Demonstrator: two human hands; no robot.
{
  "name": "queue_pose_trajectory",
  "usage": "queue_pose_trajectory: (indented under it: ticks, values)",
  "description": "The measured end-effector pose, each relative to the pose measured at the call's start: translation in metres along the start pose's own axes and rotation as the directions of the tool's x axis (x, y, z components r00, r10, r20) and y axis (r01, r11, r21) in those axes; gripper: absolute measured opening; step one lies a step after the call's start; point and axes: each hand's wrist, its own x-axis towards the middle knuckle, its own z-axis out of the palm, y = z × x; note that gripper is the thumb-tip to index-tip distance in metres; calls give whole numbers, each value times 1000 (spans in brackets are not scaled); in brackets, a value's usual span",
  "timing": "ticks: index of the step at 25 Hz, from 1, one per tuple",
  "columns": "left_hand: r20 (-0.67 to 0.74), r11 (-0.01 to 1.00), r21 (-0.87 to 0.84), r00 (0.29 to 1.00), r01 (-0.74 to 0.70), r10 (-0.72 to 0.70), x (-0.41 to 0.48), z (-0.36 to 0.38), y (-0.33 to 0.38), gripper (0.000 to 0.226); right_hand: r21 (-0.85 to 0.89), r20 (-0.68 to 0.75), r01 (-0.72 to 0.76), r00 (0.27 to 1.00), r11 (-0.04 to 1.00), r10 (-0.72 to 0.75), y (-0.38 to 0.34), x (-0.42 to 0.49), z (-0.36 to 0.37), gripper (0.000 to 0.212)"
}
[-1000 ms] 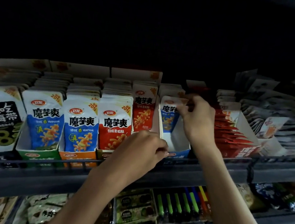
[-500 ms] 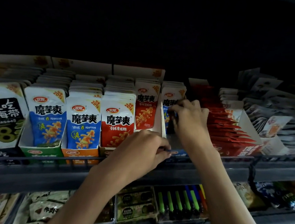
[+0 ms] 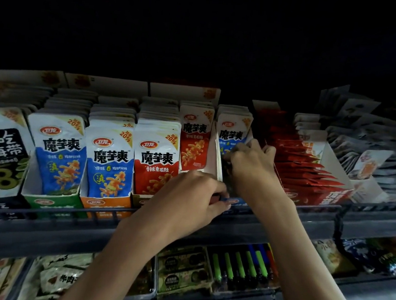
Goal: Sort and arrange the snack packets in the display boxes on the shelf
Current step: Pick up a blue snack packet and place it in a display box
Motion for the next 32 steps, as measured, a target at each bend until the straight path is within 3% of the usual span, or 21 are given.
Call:
queue_pose_trajectory:
  ticks: [4, 8, 13, 16, 18, 20, 22, 24, 26, 28, 32]
  values:
    - [4, 1000, 7, 1000, 8, -8, -2, -1, 0, 21, 41, -42, 30, 999, 999, -28, 0, -2, -1, 35]
    - [-8, 1000, -12, 1000, -4, 4, -6, -2, 0, 25, 229, -69, 23, 998, 973, -8, 10, 0, 2, 29]
    - [-222, 995, -55, 973, -81, 67, -22, -17, -4, 17, 562, -152, 34, 986, 826, 62, 8, -14, -16, 27]
    - [-452, 999, -9, 891, -54, 44, -42, -42, -18, 11, 600, -230, -22, 953, 800, 199, -5, -27, -39, 24]
    - [-586, 995, -24, 804, 100, -95, -57, -62, -38, 12, 689, -248, -47, 922, 723, 296, -13, -32, -54, 22]
    - [-690, 954, -105, 671, 280, -273, -71, -78, -63, 12, 764, -278, 13, 909, 645, 310, -30, -38, -70, 20]
    - [-737, 888, -174, 542, 426, -404, -83, -91, -86, 13, 780, -294, 93, 927, 619, 232, -59, -41, -80, 20]
    - [-737, 827, -219, 469, 517, -488, -92, -98, -100, 19, 804, -253, 170, 965, 571, 70, -97, -40, -82, 21]
    - [-704, 795, -220, 472, 565, -530, -96, -101, -105, 26, 798, -207, 213, 975, 563, -76, -131, -36, -81, 24]
    - [-663, 788, -179, 519, 590, -539, -99, -102, -107, 30, 795, -167, 216, 976, 566, -138, -156, -29, -81, 34]
    - [-598, 777, -200, 554, 597, -579, -110, -110, -117, 25, 891, -51, 131, 980, 435, -192, -192, -19, -74, 53]
